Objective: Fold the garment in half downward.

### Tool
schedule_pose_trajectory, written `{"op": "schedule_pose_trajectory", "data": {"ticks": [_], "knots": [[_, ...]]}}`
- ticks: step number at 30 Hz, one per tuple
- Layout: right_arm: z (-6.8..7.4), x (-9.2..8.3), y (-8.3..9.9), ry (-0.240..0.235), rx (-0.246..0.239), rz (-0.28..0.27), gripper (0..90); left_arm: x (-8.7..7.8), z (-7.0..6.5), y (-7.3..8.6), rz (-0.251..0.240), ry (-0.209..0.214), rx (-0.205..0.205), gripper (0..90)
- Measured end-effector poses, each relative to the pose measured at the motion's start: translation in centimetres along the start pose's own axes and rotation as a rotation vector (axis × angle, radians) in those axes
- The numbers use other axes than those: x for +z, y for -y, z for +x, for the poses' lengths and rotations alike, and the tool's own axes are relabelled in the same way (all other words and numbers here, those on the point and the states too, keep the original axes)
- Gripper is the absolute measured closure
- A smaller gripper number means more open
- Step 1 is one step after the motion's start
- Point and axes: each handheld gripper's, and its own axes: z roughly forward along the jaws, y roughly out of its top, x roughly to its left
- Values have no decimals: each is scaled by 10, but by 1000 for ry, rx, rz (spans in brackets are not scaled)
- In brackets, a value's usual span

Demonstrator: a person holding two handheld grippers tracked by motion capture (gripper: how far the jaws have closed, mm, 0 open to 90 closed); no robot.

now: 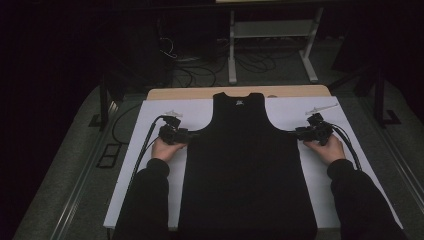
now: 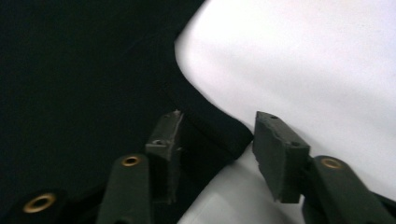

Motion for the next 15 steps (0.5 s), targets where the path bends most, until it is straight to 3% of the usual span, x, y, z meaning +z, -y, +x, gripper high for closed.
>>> {"op": "schedule_pose_trajectory", "data": {"ticks": [8, 15], "knots": [[2, 3, -1, -9, 4, 8, 760, 0, 3, -1, 0, -43, -18, 617], [-1, 3, -1, -42, 43, 15, 820, -1, 6, 0, 7, -50, -34, 832]]}}
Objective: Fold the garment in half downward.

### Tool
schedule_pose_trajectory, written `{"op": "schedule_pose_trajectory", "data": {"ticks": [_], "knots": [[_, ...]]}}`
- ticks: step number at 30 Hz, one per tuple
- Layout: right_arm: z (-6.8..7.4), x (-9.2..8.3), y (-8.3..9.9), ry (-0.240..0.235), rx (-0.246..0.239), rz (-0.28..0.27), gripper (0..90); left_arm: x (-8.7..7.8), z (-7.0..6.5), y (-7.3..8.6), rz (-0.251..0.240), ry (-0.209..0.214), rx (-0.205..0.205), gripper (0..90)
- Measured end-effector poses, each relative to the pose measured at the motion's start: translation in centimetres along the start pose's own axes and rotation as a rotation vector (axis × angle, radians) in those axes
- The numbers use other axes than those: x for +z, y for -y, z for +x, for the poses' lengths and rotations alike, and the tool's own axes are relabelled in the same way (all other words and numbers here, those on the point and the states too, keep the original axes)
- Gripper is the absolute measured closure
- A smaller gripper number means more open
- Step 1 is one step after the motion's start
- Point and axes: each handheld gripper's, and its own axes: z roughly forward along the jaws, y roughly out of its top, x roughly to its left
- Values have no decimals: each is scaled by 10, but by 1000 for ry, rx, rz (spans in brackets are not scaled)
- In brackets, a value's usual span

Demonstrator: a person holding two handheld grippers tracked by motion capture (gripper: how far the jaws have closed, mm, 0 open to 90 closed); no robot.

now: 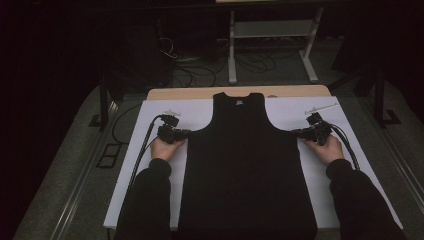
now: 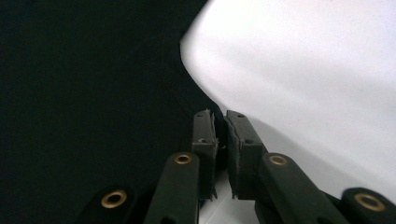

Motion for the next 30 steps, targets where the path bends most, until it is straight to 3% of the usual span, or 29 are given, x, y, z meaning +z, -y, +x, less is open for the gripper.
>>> {"op": "schedule_pose_trajectory", "data": {"ticks": [3, 11, 18, 30], "knots": [[-1, -1, 0, -5, 13, 7, 827, -1, 1, -1, -12, -3, -21, 859], [-3, -5, 0, -23, 38, 9, 834, -5, 1, -1, -3, 9, -2, 869], [2, -11, -1, -35, 35, 2, 836, -14, -2, -3, -32, 21, -6, 869], [8, -22, 0, -69, 59, -41, 838, -25, -4, -6, -62, 48, -16, 869]]}}
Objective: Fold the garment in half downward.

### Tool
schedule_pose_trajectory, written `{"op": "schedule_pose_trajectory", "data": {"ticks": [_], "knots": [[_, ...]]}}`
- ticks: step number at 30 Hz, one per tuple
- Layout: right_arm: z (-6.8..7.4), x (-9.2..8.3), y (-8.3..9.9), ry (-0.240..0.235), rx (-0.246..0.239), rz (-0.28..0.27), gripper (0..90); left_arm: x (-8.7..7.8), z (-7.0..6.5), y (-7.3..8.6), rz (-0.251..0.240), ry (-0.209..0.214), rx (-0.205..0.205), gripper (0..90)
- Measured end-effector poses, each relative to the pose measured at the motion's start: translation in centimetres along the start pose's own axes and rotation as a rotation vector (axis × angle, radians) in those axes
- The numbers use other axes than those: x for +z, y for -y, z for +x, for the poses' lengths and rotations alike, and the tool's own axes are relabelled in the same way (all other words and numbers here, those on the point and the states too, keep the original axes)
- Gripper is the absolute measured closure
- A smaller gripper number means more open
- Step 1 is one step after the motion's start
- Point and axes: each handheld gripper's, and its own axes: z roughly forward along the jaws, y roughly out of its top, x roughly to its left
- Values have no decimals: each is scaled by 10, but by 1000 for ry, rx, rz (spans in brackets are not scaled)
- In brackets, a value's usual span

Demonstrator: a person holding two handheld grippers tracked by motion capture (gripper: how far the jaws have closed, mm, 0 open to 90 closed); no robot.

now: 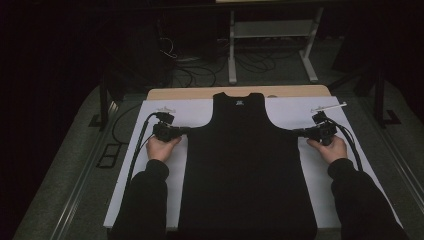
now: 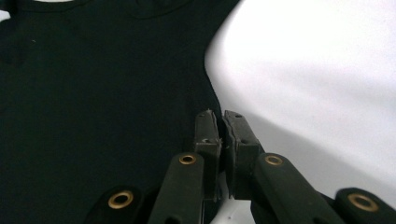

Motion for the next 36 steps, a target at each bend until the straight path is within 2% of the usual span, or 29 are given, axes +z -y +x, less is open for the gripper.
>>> {"op": "schedule_pose_trajectory", "data": {"ticks": [5, 6, 11, 13, 20, 29, 36], "knots": [[3, -5, 1, -18, 3, -15, 838, -5, -4, 2, -23, 15, 7, 869], [4, -6, 2, -19, 1, -17, 838, -7, -4, 5, -39, 27, -7, 869], [7, -8, 3, -27, -3, -19, 838, -11, 0, 13, -39, 31, -18, 869], [8, -9, 3, -31, -3, -23, 837, -14, 1, 18, -50, 46, -29, 869], [13, -15, 5, -46, -3, -42, 837, -19, -3, 17, -62, 60, -27, 868], [19, -28, 8, -64, 12, -73, 838, -32, -10, 16, -97, 92, -53, 869], [20, -36, 14, -64, 28, -90, 837, -38, -12, 23, -103, 114, -68, 868]]}}
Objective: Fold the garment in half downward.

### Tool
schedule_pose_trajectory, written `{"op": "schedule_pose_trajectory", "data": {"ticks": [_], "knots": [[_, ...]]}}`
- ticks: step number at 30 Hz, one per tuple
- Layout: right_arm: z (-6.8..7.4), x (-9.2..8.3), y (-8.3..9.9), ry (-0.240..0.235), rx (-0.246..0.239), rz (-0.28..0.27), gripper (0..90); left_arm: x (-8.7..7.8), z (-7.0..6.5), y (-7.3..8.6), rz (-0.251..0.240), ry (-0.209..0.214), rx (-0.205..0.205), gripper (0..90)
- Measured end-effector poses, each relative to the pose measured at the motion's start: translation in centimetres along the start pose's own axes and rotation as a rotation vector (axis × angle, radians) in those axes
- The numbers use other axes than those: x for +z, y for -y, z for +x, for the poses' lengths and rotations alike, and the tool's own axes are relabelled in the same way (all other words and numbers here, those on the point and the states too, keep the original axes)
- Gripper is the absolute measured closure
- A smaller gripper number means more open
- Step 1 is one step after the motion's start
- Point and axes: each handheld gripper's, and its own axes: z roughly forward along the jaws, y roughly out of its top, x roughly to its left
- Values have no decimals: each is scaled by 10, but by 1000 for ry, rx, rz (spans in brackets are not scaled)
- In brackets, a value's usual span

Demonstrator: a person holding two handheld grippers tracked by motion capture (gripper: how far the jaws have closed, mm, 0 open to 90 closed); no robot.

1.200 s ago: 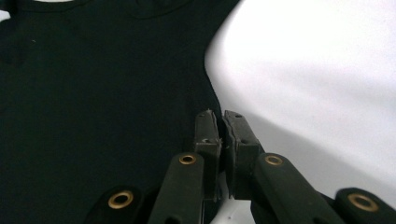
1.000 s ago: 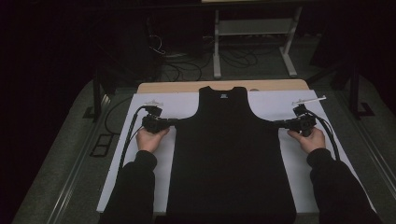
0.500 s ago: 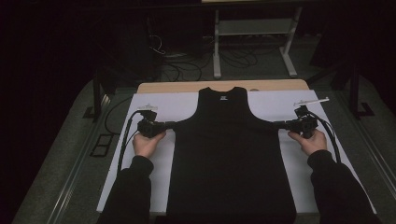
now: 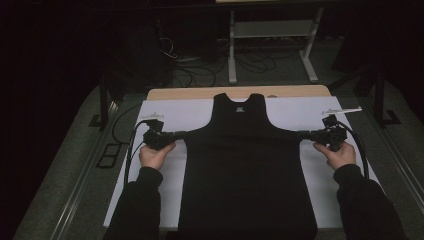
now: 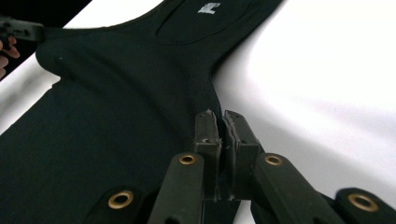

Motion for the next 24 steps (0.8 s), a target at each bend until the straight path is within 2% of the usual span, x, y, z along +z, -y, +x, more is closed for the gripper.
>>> {"op": "schedule_pose_trajectory", "data": {"ticks": [4, 9, 13, 24], "knots": [[-1, -3, 3, 0, 6, -5, 838, -1, -2, 4, 11, 1, 0, 868], [1, -8, 7, 1, 13, -5, 838, -7, -4, 3, -12, 14, -7, 868], [3, -11, 10, -2, 16, -12, 837, -9, -5, 5, -10, 15, -10, 868], [11, -18, 21, -12, 25, 1, 837, -20, -14, 17, -5, 31, -26, 868]]}}
